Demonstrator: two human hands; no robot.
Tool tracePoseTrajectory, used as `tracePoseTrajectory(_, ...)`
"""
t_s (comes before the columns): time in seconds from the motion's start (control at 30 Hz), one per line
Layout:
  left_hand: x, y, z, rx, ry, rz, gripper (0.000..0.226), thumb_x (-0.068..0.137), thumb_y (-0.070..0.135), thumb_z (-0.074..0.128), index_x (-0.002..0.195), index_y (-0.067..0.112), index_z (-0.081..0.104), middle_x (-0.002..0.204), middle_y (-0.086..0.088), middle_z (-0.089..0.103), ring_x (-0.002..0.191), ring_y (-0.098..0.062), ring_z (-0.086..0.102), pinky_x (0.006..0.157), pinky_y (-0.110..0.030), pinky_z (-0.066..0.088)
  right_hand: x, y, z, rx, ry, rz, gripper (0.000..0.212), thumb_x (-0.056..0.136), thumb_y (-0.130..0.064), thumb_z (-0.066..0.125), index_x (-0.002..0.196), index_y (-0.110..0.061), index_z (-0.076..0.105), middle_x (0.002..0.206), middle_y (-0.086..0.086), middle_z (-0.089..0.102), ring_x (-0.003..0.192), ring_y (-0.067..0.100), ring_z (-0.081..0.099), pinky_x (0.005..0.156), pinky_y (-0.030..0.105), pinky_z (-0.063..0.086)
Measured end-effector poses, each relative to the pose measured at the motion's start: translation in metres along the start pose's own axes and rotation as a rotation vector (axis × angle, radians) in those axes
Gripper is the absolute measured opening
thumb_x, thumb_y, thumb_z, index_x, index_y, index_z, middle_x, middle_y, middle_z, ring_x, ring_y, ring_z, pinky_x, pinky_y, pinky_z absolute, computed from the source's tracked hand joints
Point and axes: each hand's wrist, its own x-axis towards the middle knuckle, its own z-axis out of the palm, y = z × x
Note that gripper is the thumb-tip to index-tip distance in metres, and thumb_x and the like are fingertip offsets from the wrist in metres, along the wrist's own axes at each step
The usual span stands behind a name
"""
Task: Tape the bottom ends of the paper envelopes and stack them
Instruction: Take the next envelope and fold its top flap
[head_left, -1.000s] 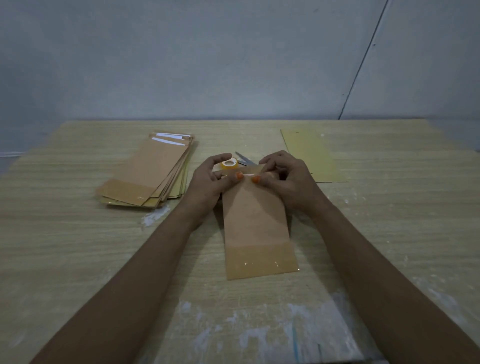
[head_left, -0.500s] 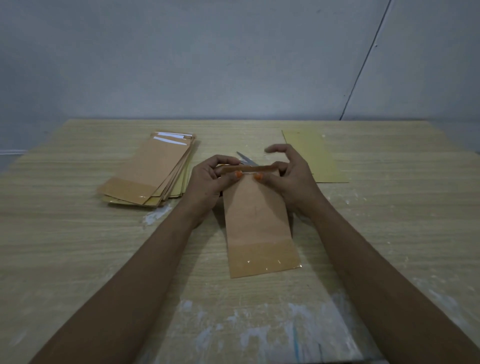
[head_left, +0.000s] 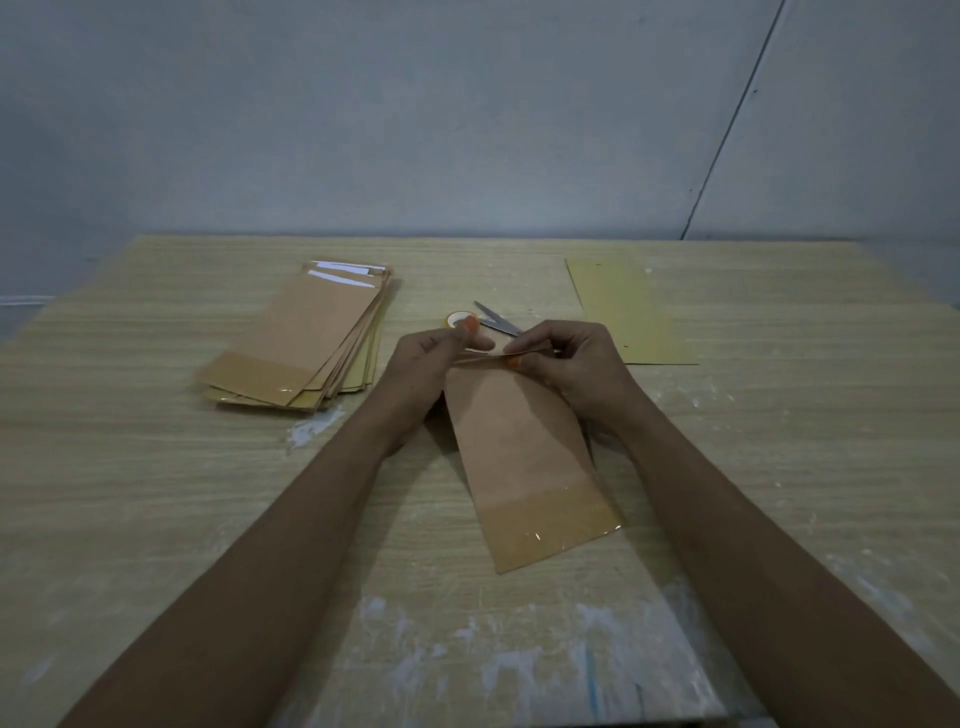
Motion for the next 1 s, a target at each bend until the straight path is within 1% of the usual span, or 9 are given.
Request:
tracePoseTrajectory(0.07, -0.001, -0.001, -0.001, 0.047, -0.020, 0.024, 0.021, 0.096, 0.020, 0.063, 0.093, 0.004, 0.076, 0.081, -0.009, 0.072, 0.071, -0.012, 0.063, 0.063, -0.022, 0.047, -0.001, -0.001, 0.000, 0.003, -0.013, 0.019, 0.014, 0.082, 0.006, 0.072, 0.083, -0.008, 0.075, 0.078, 0.001, 0.074, 0.075, 0.011, 0.065, 0.067, 0.024, 0.050)
tracePoseTrajectory(0.17, -0.003, 0.000, -0.003, 0.029, -0.065, 0.039, 0.018, 0.092, 0.011, 0.067, 0.098, -0.005, 0.072, 0.083, -0.014, 0.070, 0.071, -0.016, 0.062, 0.063, -0.021, 0.049, -0.002, 0.000, 0.000, 0.028, -0.012, 0.029, 0.015, 0.083, 0.006, 0.071, 0.081, -0.008, 0.075, 0.077, 0.003, 0.072, 0.074, 0.012, 0.064, 0.066, 0.025, 0.050)
tracePoseTrajectory(0.4, -0.004, -0.001, -0.004, 0.043, -0.088, 0.060, 0.007, 0.087, 0.005, 0.072, 0.094, 0.002, 0.074, 0.078, -0.013, 0.074, 0.066, -0.012, 0.065, 0.061, -0.021, 0.051, -0.002, -0.001, 0.000, -0.003, -0.007, 0.043, 0.018, 0.084, 0.006, 0.066, 0.079, -0.009, 0.075, 0.077, 0.004, 0.071, 0.070, 0.009, 0.062, 0.062, 0.020, 0.048)
tracePoseTrajectory(0.5, -0.004, -0.002, -0.002, 0.098, -0.039, 0.118, 0.011, 0.085, 0.003, 0.074, 0.096, 0.002, 0.073, 0.073, -0.009, 0.073, 0.062, -0.008, 0.064, 0.058, -0.017, 0.048, 0.001, -0.004, -0.001, -0.026, 0.000, 0.033, 0.018, 0.081, -0.011, 0.059, 0.076, -0.015, 0.076, 0.079, 0.005, 0.071, 0.071, 0.005, 0.058, 0.062, 0.016, 0.041)
tracePoseTrajectory(0.63, -0.005, 0.000, 0.000, 0.123, -0.016, 0.204, 0.013, 0.083, 0.004, 0.077, 0.093, -0.003, 0.072, 0.080, -0.014, 0.074, 0.070, -0.010, 0.066, 0.063, -0.017, 0.050, 0.003, -0.003, 0.000, -0.044, 0.043, 0.065, 0.002, 0.088, -0.018, 0.074, 0.087, -0.016, 0.075, 0.077, -0.002, 0.070, 0.070, 0.005, 0.060, 0.062, 0.018, 0.046)
tracePoseTrajectory(0.73, -0.005, 0.001, -0.001, 0.179, -0.017, 0.238, 0.010, 0.080, 0.004, 0.079, 0.086, 0.001, 0.073, 0.077, -0.008, 0.074, 0.069, -0.009, 0.066, 0.064, -0.018, 0.050, 0.002, 0.000, 0.000, -0.093, 0.019, 0.157, 0.012, 0.082, -0.023, 0.079, 0.075, -0.014, 0.075, 0.072, -0.002, 0.071, 0.066, 0.010, 0.065, 0.057, 0.026, 0.051)
tracePoseTrajectory(0.8, -0.004, 0.002, -0.002, 0.184, -0.003, 0.231, 0.012, 0.076, 0.000, 0.081, 0.080, 0.005, 0.071, 0.068, -0.001, 0.072, 0.062, -0.004, 0.063, 0.060, -0.015, 0.048, 0.003, 0.000, 0.000, -0.096, 0.019, 0.179, 0.015, 0.081, -0.020, 0.079, 0.068, -0.015, 0.074, 0.067, -0.004, 0.069, 0.063, 0.009, 0.064, 0.056, 0.025, 0.050)
tracePoseTrajectory(0.87, -0.002, 0.003, -0.003, 0.179, 0.036, 0.219, 0.014, 0.075, -0.003, 0.080, 0.079, 0.006, 0.070, 0.061, 0.004, 0.069, 0.056, -0.001, 0.059, 0.057, -0.013, 0.045, 0.003, 0.001, 0.001, -0.049, 0.011, 0.211, 0.014, 0.085, -0.016, 0.076, 0.071, -0.012, 0.074, 0.067, -0.004, 0.069, 0.063, 0.009, 0.062, 0.057, 0.023, 0.048)
tracePoseTrajectory(1.0, -0.002, 0.008, -0.014, 0.021, -0.058, 0.072, 0.021, 0.088, -0.001, 0.067, 0.109, 0.003, 0.066, 0.063, -0.005, 0.067, 0.052, -0.008, 0.059, 0.051, -0.018, 0.047, 0.002, 0.001, -0.003, 0.111, -0.072, 0.326, 0.023, 0.092, -0.014, 0.066, 0.092, 0.009, 0.069, 0.079, 0.006, 0.068, 0.069, 0.013, 0.061, 0.063, 0.023, 0.048)
